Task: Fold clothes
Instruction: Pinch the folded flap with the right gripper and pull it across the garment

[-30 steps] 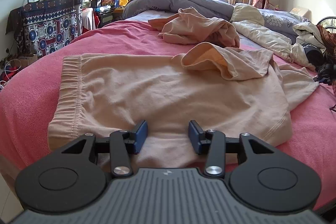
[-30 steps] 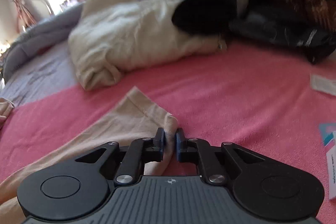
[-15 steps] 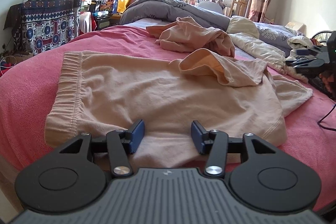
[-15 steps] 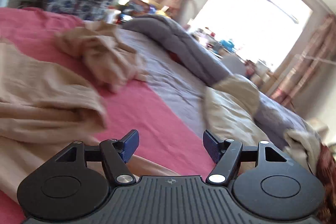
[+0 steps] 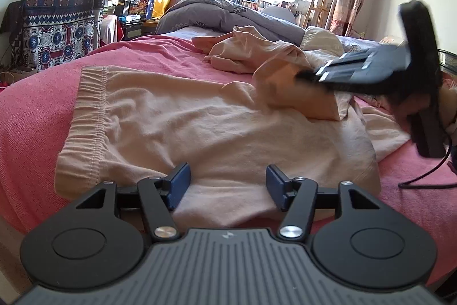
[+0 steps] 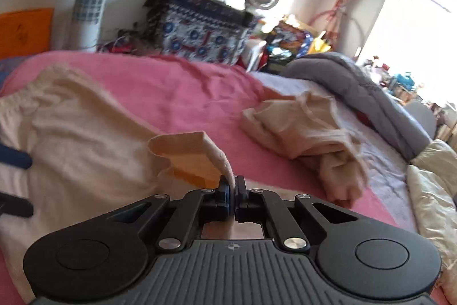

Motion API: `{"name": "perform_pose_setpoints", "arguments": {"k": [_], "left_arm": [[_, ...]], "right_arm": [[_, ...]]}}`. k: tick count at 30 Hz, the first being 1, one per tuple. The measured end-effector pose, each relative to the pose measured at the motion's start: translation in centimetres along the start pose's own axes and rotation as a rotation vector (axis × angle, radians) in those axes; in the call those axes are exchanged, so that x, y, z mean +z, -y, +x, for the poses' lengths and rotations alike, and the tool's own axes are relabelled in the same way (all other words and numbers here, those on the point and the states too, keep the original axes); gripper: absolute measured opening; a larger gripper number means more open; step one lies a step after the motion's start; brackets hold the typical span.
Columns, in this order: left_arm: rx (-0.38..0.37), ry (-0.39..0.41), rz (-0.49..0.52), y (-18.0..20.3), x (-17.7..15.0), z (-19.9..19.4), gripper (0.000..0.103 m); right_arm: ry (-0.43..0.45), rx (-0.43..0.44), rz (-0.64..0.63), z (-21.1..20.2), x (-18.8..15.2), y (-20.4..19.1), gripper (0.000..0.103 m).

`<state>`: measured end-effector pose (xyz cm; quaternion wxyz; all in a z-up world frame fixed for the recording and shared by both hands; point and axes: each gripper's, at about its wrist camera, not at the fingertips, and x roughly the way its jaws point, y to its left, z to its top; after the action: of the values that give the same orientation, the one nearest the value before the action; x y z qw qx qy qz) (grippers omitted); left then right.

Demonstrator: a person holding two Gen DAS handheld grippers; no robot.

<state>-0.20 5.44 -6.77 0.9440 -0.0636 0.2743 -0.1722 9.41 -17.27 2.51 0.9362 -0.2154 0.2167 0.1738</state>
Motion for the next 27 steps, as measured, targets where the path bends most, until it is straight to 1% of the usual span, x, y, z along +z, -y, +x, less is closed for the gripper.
{"name": "perform_pose_setpoints", "arguments": {"k": [2,5,6,9,10,12,13,17,18,19,21,23,24,25,26,27], "left_arm": [[-0.003,0.002,-0.001,0.0,-0.1,0.0,0.064],[-0.006,0.002,0.003,0.0,-0.1,0.0,0.065],[-0.010,0.002,0.004,0.0,-0.1,0.0,0.066],[-0.017,0.003,0.000,-0.1,-0.1,0.0,0.067],[-0.017,0.004,-0.002,-0.1,-0.1,0.0,0.067],[-0.015,0.004,-0.003,-0.1,-0.2,0.0,0.067],[-0.013,0.004,-0.003,0.0,-0.2,0.0,0.067],[-0.004,0.000,0.010,0.3,-0.1,0.2,0.068],[0.000,-0.002,0.016,0.5,-0.1,0.3,0.068],[0.003,-0.004,0.023,0.6,-0.1,0.3,0.068],[0.010,-0.008,0.035,0.8,-0.1,0.4,0.069],[0.015,-0.011,0.045,1.0,0.0,0.5,0.070],[0.017,-0.011,0.048,1.1,0.0,0.5,0.070],[0.018,-0.012,0.050,1.2,0.0,0.5,0.070],[0.019,-0.013,0.051,1.2,0.0,0.5,0.070],[0.020,-0.013,0.053,1.2,0.0,0.6,0.070]], "right_arm": [[0.087,-0.056,0.093,-4.3,1.2,3.7,0.005],[0.242,-0.130,0.244,-12.7,1.6,9.2,0.005],[0.268,-0.147,0.272,-15.3,1.2,10.5,0.005],[0.303,-0.185,0.321,-22.5,-0.6,13.7,0.005],[0.291,-0.195,0.354,-24.3,-1.7,14.5,0.005],[0.238,-0.211,0.437,-27.3,-4.4,16.1,0.005],[0.214,-0.236,0.480,-28.6,-5.8,16.7,0.005],[0.136,-0.386,0.698,-32.3,-12.3,19.2,0.005],[0.106,-0.432,0.734,-32.4,-13.8,19.5,0.005],[0.058,-0.467,0.744,-32.1,-15.2,19.7,0.006],[-0.086,-0.502,0.716,-29.7,-17.7,19.2,0.007],[-0.269,-0.507,0.652,-26.0,-19.6,18.4,0.012],[-0.365,-0.520,0.608,-24.1,-20.3,17.8,0.020],[-0.435,-0.545,0.554,-22.1,-20.5,17.1,0.031],[-0.452,-0.573,0.507,-21.0,-20.4,16.4,0.036],[-0.446,-0.598,0.468,-20.2,-20.2,15.7,0.047]]}}
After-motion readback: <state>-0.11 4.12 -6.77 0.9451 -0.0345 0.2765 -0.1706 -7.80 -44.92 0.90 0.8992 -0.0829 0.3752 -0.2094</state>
